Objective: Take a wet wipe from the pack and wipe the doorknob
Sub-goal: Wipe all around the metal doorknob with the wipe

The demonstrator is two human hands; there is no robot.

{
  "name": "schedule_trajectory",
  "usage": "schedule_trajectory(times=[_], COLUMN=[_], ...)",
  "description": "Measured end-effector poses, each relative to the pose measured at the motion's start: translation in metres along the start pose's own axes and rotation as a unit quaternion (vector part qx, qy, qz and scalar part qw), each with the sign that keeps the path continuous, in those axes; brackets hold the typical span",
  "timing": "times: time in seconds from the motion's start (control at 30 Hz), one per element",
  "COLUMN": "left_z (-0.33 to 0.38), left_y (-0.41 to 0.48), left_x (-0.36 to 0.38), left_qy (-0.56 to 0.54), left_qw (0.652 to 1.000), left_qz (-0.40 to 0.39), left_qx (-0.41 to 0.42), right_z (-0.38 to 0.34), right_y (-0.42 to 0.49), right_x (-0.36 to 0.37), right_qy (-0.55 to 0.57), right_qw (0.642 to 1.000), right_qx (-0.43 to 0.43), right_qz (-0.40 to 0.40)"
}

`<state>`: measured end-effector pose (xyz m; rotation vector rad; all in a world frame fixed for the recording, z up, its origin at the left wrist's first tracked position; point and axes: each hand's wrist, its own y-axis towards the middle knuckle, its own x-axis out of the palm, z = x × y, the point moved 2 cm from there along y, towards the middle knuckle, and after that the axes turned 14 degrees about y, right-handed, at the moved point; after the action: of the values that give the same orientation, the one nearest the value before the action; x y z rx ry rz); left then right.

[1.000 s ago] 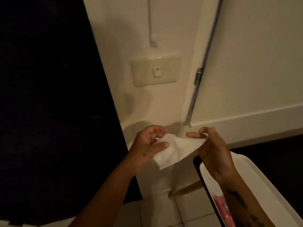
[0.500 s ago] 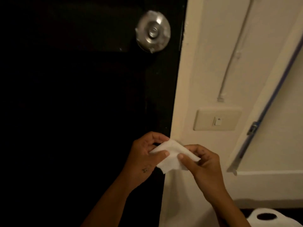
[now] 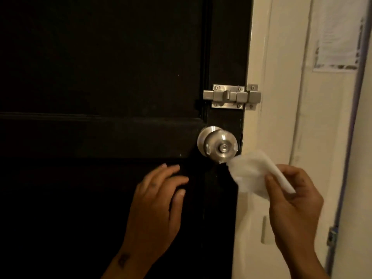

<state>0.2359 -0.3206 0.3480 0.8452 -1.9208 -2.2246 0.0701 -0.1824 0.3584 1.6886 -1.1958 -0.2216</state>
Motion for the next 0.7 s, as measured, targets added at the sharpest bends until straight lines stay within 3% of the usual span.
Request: schedule_trajectory(times=[0.1, 0.33, 0.47, 0.6, 0.7], left_z=[-0.009, -0.034, -0.039, -0.041, -0.041], left_y=[0.036, 0.077, 0.076, 0.073, 0.074], left_x=[-0.001, 0.029, 0.041, 0.045, 0.045], left_qy=[0.087, 0.282, 0.306, 0.304, 0.300], left_qw=[0.994, 0.956, 0.947, 0.945, 0.945], left_qz=[0.062, 0.054, 0.083, 0.111, 0.125], left_qx=[0.031, 0.051, 0.046, 0.043, 0.042], right_z=[-0.015, -0.027, -0.021, -0.015, -0.011], right_y=[0.020, 0.010, -0.004, -0.010, -0.004], right_x=[0.023, 0.061, 0.070, 0.078, 0.078], right_qy=[-0.024, 0.014, 0.000, -0.102, -0.120], right_qw=[0.998, 0.994, 0.992, 0.970, 0.967], right_qx=[-0.055, -0.068, -0.100, -0.172, -0.163], right_qz=[-0.011, -0.080, -0.084, -0.135, -0.156])
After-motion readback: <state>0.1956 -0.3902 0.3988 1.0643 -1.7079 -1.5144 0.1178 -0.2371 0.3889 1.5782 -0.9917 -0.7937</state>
